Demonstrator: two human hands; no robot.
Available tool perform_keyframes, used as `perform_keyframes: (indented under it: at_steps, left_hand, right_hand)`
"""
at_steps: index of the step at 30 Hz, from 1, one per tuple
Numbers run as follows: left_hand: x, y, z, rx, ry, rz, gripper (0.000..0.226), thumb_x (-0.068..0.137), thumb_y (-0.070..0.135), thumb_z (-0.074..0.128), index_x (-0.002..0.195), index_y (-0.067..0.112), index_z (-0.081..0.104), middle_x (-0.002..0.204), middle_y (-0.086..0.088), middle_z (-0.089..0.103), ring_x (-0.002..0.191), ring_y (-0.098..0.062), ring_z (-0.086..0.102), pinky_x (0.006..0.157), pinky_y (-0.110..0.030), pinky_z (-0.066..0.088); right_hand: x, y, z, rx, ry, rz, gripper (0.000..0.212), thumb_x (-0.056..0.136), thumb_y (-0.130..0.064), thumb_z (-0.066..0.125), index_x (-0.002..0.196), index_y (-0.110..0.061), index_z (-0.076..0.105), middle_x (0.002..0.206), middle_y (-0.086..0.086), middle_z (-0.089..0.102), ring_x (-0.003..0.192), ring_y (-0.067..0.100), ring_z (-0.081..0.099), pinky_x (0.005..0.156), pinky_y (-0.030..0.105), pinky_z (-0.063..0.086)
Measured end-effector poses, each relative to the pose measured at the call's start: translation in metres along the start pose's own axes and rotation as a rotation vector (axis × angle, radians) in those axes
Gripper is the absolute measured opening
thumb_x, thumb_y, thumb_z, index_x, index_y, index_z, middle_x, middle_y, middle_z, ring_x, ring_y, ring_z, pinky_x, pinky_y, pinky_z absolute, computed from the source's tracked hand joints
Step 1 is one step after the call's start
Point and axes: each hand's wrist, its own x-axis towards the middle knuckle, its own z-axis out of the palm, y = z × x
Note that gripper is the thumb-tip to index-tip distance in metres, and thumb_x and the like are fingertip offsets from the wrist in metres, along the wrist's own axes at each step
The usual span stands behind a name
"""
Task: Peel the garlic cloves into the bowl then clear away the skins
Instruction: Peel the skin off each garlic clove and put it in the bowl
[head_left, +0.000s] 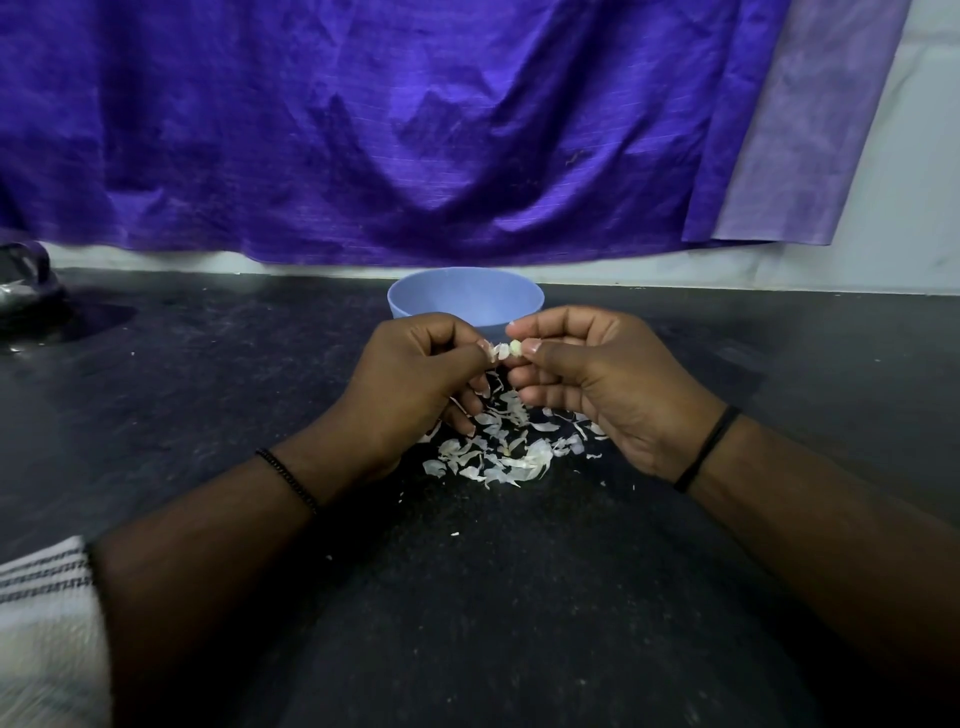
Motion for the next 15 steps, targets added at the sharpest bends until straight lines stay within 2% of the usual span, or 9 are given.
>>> perform_keyframes:
  at_steps: [7, 9, 13, 15]
  left_hand:
    - [0.001, -0.002, -0.002, 0.083, 0.029, 0.001, 0.012, 0.092, 0.004, 0.064, 0.081, -0.001, 0.068, 0.061, -0.010, 0.062, 0.050, -0.019, 0.058, 0.043, -0.028, 0.050]
    - [0.001, -0.005, -0.003, 0.192, 0.036, 0.011, 0.012, 0.089, 0.007, 0.068, 0.078, 0.005, 0.071, 0.059, -0.007, 0.064, 0.049, -0.017, 0.059, 0.044, -0.027, 0.048]
    - [0.000, -0.003, -0.004, 0.475, 0.021, 0.052, 0.013, 0.083, 0.013, 0.075, 0.070, 0.016, 0.074, 0.058, 0.003, 0.069, 0.045, -0.003, 0.058, 0.046, -0.015, 0.044]
    - [-0.001, -0.001, -0.003, 0.541, 0.001, 0.053, 0.014, 0.081, 0.014, 0.077, 0.068, 0.018, 0.074, 0.062, 0.006, 0.071, 0.051, -0.006, 0.064, 0.048, -0.016, 0.048]
  right_hand:
    - [0.002, -0.001, -0.003, 0.064, 0.046, 0.013, 0.017, 0.089, -0.004, 0.069, 0.105, -0.001, 0.070, 0.086, 0.013, 0.075, 0.070, 0.014, 0.069, 0.063, 0.022, 0.059]
    - [0.003, -0.001, -0.006, 0.071, 0.072, 0.008, 0.016, 0.089, -0.004, 0.069, 0.104, 0.000, 0.070, 0.084, 0.012, 0.074, 0.067, 0.011, 0.067, 0.060, 0.020, 0.057]
    - [0.006, -0.002, -0.010, 0.057, 0.109, -0.005, 0.016, 0.086, -0.006, 0.071, 0.102, -0.002, 0.071, 0.082, 0.008, 0.074, 0.066, 0.009, 0.064, 0.060, 0.020, 0.055]
    - [0.008, -0.002, -0.011, 0.032, 0.123, -0.021, 0.015, 0.085, -0.005, 0.074, 0.099, -0.004, 0.073, 0.080, 0.006, 0.073, 0.066, 0.009, 0.063, 0.059, 0.020, 0.054]
